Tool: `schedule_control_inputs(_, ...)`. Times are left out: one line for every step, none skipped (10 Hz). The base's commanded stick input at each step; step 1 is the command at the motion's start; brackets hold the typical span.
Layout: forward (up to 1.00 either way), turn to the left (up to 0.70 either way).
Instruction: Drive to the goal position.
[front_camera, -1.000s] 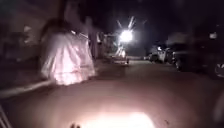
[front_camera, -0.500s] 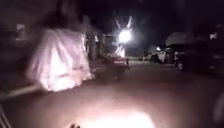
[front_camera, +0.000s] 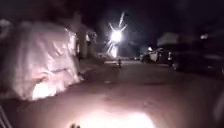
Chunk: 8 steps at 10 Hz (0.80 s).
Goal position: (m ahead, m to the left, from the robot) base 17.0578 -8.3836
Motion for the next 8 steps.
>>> schedule_control_inputs(1.0,-0.27)
schedule_control_inputs(1.0,-0.27)
schedule_control_inputs(1.0,-0.27)
schedule_control_inputs(1.0,-0.27)
schedule_control_inputs(1.0,-0.24)
schedule_control_inputs(1.0,-0.2)
schedule_control_inputs(1.0,-0.16)
schedule_control_inputs(1.0,-0.11)
